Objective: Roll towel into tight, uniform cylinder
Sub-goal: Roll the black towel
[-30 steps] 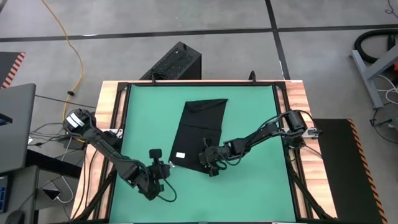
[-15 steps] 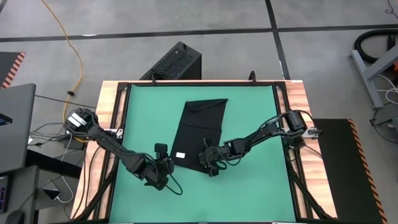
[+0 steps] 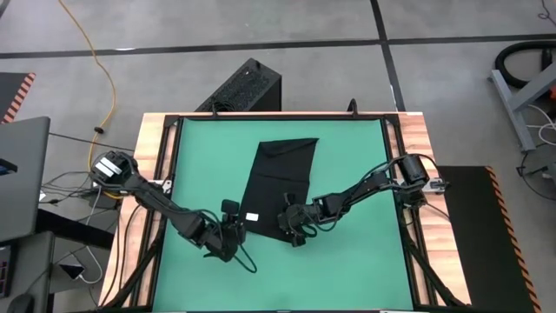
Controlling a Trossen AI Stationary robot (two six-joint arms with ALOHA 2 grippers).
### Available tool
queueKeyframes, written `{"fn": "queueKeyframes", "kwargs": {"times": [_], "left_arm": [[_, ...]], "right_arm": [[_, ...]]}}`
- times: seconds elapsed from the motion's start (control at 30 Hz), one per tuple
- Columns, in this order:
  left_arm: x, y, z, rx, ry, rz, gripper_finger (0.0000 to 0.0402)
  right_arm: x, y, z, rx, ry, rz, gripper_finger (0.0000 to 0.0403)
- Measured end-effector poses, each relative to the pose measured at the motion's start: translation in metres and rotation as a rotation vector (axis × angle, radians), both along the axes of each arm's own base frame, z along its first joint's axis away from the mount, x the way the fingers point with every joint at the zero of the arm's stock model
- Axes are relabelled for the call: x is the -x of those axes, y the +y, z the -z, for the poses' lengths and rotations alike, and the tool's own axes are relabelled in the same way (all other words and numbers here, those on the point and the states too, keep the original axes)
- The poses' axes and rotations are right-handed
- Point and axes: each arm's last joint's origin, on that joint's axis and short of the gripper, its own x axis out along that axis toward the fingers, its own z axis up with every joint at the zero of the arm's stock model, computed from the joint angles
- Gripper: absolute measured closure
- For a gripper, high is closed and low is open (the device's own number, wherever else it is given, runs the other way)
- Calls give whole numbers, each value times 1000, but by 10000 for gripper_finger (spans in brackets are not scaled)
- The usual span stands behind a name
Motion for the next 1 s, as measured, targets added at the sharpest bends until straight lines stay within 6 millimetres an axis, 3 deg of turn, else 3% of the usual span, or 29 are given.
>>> {"fn": "queueKeyframes", "kwargs": {"times": [0.13, 0.3, 0.47, 0.73, 0.87, 1.0], "left_arm": [[1, 8, 8, 29, 20, -9, 326], [-1, 9, 3, 5, 40, -24, 388], [-3, 10, -3, -77, 20, -45, 400], [-6, 9, -22, -129, 55, -79, 401], [-4, 10, -21, -116, 55, -115, 401], [-4, 11, -22, -138, 38, -132, 401]], "right_arm": [[0, 0, 0, 0, 2, 0, 240], [0, 0, 0, 0, 2, 0, 240], [1, 0, -3, -1, -4, -1, 239], [11, 9, -49, 1, -118, -22, 239], [20, 25, -61, -5, -132, -68, 240], [26, 55, -45, 37, -97, -179, 240]]}}
